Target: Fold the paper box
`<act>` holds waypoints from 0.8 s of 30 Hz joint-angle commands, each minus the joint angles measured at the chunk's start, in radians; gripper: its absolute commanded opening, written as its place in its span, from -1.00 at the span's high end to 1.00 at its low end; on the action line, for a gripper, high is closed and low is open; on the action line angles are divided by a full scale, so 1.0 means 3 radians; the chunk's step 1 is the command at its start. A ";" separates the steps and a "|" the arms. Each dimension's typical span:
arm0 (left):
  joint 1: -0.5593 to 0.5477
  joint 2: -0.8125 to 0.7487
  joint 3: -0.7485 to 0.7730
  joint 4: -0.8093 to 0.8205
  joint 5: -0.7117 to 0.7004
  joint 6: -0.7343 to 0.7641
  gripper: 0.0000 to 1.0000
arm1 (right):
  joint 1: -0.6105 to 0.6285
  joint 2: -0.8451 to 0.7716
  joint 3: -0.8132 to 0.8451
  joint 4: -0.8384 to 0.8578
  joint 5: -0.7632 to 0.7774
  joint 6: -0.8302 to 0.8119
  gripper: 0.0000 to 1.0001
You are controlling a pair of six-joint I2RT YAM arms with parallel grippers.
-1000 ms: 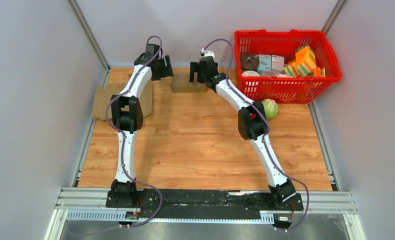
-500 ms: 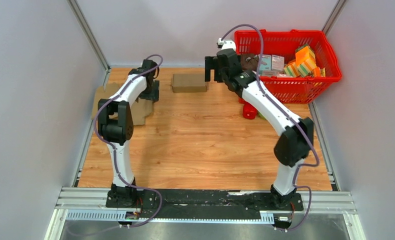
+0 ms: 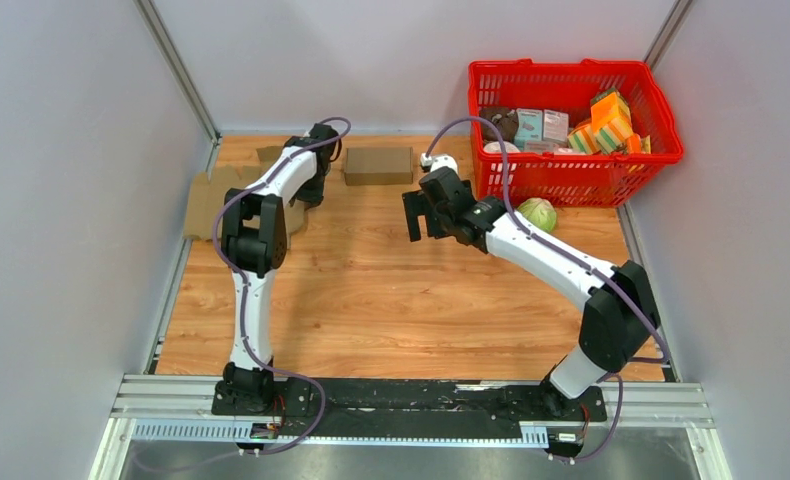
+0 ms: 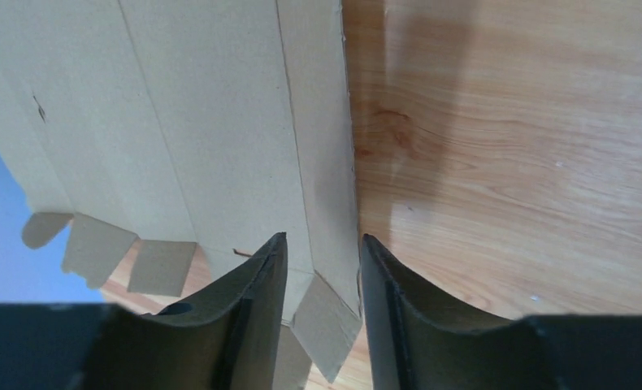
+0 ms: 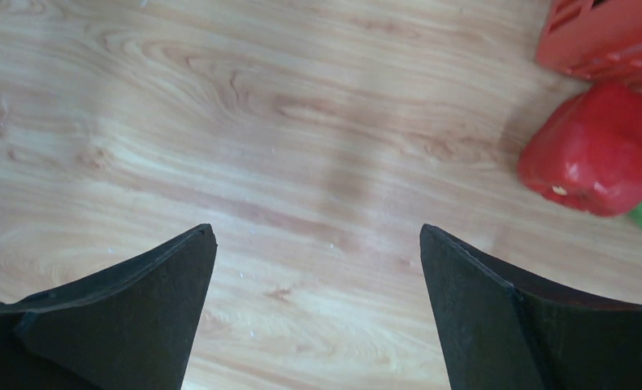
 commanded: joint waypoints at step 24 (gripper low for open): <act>0.0007 -0.1628 -0.1382 0.0138 0.1128 -0.0353 1.00 | -0.0103 -0.0470 -0.0282 0.0448 -0.1365 0.1285 -1.00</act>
